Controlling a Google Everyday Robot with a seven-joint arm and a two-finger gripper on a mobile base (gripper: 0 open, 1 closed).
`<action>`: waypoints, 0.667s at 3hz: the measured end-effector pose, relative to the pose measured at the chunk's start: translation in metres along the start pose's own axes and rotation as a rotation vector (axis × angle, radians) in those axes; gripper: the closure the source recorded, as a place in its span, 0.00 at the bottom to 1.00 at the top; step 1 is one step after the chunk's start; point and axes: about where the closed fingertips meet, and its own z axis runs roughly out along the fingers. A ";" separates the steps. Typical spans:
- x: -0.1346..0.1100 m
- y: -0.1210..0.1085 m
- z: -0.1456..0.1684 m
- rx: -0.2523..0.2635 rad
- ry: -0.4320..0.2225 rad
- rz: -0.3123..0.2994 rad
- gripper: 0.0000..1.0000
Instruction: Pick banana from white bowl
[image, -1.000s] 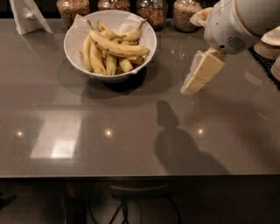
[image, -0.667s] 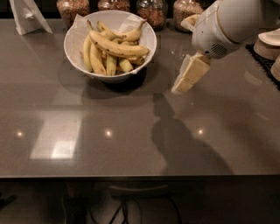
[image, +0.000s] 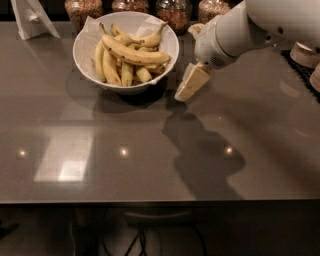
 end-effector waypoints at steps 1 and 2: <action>-0.019 -0.015 0.034 -0.010 -0.013 0.010 0.00; -0.040 -0.023 0.059 -0.037 -0.018 0.024 0.00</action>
Offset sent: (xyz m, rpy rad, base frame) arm 0.0695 0.0880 -0.0085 0.0356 0.0697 0.0150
